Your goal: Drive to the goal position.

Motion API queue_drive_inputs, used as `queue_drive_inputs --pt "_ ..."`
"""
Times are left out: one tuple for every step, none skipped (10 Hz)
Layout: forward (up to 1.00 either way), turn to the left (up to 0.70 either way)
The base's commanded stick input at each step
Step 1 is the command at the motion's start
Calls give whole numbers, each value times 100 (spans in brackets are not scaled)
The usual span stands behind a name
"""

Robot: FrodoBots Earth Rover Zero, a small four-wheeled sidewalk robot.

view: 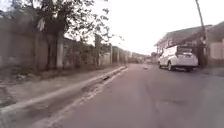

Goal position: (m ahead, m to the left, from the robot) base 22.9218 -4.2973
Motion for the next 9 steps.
queue_drive_inputs --pt "100 -40" --pt "100 -40" --pt "100 -40" --pt "100 -10" --pt "100 -4" --pt "100 0" --pt "100 0" --pt "100 0" --pt "100 0"
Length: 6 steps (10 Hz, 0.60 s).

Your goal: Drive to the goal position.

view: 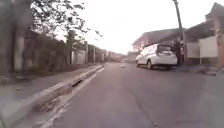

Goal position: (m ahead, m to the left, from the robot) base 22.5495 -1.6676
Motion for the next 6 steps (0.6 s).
queue_drive_inputs --pt "100 0" --pt "100 0" --pt "100 0" --pt "100 0" --pt "100 0" --pt "100 0"
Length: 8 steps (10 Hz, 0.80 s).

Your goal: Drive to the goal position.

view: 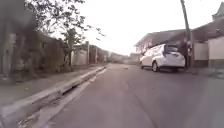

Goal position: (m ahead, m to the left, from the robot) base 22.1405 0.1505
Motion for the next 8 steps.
queue_drive_inputs --pt "100 0" --pt "100 0" --pt "100 0" --pt "100 0" --pt "100 0" --pt "100 0" --pt "100 0" --pt "100 0"
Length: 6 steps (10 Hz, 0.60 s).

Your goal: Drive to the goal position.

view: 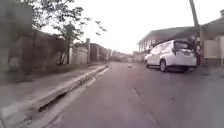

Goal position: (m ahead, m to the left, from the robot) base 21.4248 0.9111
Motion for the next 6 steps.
queue_drive_inputs --pt "100 0" --pt "100 0" --pt "100 0" --pt "100 0" --pt "100 0" --pt "100 0"
